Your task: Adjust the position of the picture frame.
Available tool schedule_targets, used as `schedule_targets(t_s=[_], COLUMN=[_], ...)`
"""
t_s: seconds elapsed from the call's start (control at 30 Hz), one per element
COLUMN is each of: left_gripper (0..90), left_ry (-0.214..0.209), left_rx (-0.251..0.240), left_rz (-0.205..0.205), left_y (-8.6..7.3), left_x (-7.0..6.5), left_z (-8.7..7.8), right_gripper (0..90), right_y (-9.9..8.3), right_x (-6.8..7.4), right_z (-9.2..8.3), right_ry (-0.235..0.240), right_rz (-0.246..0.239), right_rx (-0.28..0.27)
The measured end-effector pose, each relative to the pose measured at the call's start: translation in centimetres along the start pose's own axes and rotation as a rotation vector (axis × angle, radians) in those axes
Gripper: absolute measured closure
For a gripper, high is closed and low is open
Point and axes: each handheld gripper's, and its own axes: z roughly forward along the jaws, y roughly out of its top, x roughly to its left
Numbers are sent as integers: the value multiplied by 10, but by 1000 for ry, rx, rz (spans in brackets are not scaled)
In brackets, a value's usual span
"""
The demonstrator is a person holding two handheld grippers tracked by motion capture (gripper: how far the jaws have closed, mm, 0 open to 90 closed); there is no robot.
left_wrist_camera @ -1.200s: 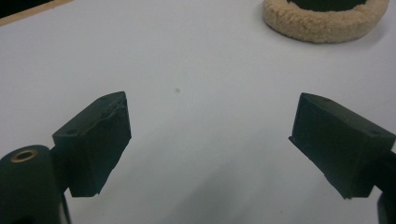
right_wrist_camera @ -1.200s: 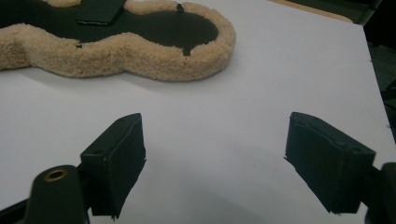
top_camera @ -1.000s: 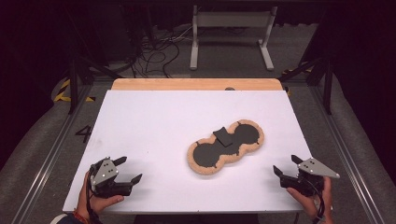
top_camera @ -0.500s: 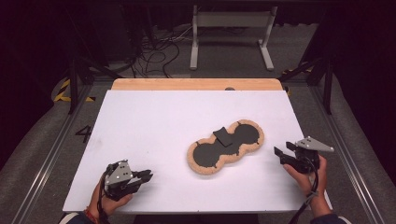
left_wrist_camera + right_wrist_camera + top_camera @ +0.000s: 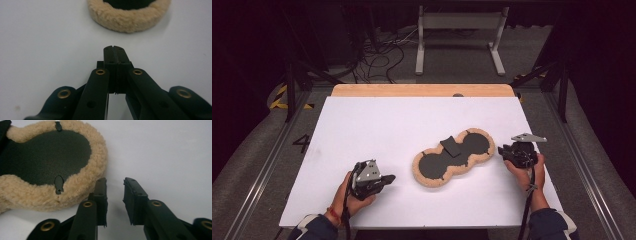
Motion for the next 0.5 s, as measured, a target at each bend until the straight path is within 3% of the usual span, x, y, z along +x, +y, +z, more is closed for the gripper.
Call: schedule_targets(t_s=[0.03,0.1,0.17,0.3,0.5], left_gripper=[898,897,897,896,888], left_ry=[-3,-2,-10,10,17], left_rx=[-9,-2,10,27,6], left_rz=[-23,-25,-19,-6,-34], left_y=[7,10,12,15,24], left_x=[10,13,13,15,25], left_z=[9,16,22,28,34], right_gripper=[740,740,740,753,857], right_y=[0,3,4,6,10], right_x=[0,-2,-3,-2,2], right_z=[1,6,10,16,24], right_ry=[5,24,14,15,28], right_rz=[8,41,53,47,26], right_rx=[-3,-14,-13,-1,19])
